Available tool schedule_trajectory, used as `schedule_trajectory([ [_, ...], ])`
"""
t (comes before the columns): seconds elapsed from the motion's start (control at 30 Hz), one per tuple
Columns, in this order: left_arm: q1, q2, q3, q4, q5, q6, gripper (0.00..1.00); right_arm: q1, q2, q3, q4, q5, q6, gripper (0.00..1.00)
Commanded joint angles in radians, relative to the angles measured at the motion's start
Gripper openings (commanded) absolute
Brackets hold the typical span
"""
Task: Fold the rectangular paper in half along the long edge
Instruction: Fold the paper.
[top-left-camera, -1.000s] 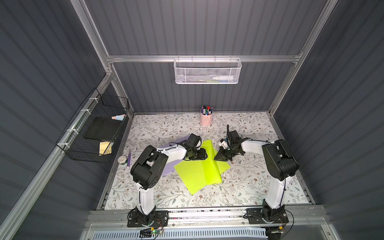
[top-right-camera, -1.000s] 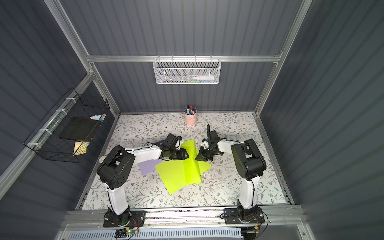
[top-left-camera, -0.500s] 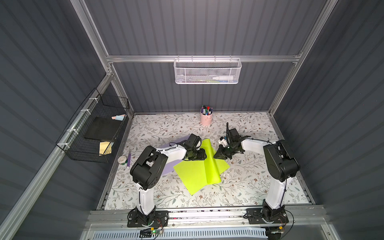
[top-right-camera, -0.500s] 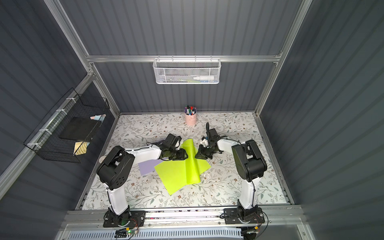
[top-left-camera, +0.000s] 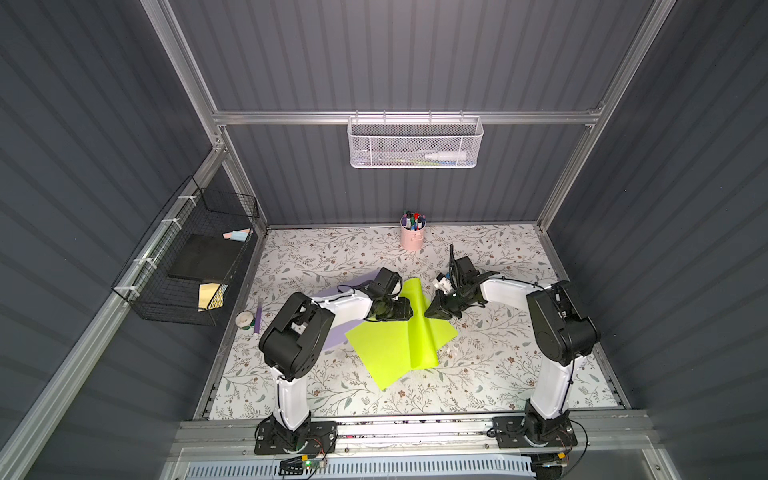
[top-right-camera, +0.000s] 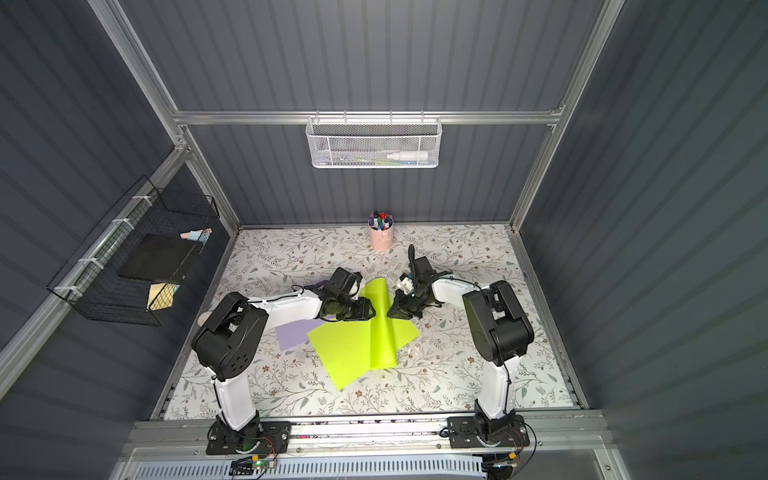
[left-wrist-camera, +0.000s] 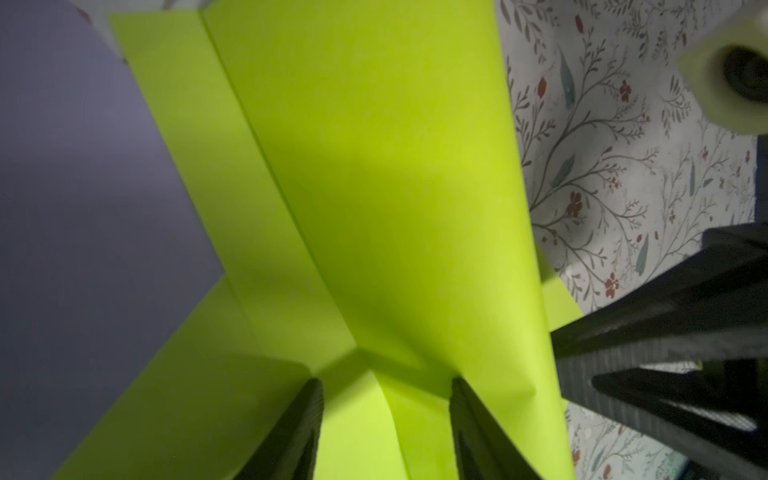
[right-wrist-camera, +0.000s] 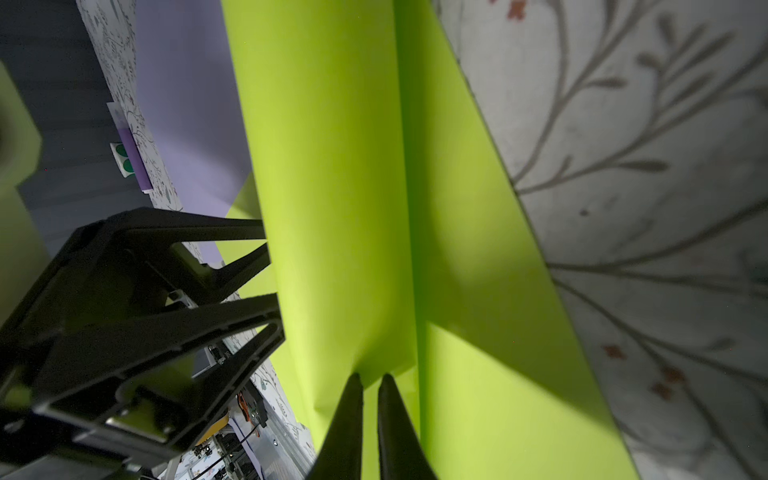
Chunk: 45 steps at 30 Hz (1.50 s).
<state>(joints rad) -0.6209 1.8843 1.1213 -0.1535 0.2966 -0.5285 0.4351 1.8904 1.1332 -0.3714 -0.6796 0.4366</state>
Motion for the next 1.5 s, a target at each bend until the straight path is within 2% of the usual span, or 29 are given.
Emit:
schedule_trajectory([
  [0.0, 0.0, -0.047, -0.017, -0.036, -0.028, -0.002, 0.72, 0.009, -0.027, 0.025, -0.023, -0.002, -0.01, 0.13],
  [0.07, 0.0, -0.059, -0.019, -0.028, -0.028, -0.009, 0.8, 0.011, -0.024, 0.027, -0.026, -0.001, -0.013, 0.13],
  [0.23, 0.001, -0.094, -0.032, -0.003, -0.025, -0.013, 0.9, 0.032, -0.002, 0.043, -0.045, 0.013, -0.022, 0.13],
  [0.47, 0.001, -0.11, -0.04, -0.001, -0.028, -0.014, 0.9, 0.045, 0.031, 0.059, -0.049, 0.013, -0.022, 0.13],
  [0.77, 0.001, -0.107, -0.041, -0.003, -0.028, -0.013, 0.78, 0.045, 0.052, 0.063, -0.073, 0.013, -0.022, 0.13],
  [0.93, 0.001, -0.103, -0.043, 0.0, -0.024, -0.012, 0.49, 0.044, 0.044, 0.069, -0.077, 0.013, -0.022, 0.13],
  [1.0, 0.001, -0.101, -0.042, -0.002, -0.025, -0.011, 0.4, 0.045, 0.041, 0.075, -0.075, 0.013, -0.022, 0.13],
  [1.47, 0.002, -0.058, -0.037, 0.0, -0.008, -0.008, 0.41, 0.104, -0.001, 0.148, -0.116, 0.013, -0.022, 0.13],
])
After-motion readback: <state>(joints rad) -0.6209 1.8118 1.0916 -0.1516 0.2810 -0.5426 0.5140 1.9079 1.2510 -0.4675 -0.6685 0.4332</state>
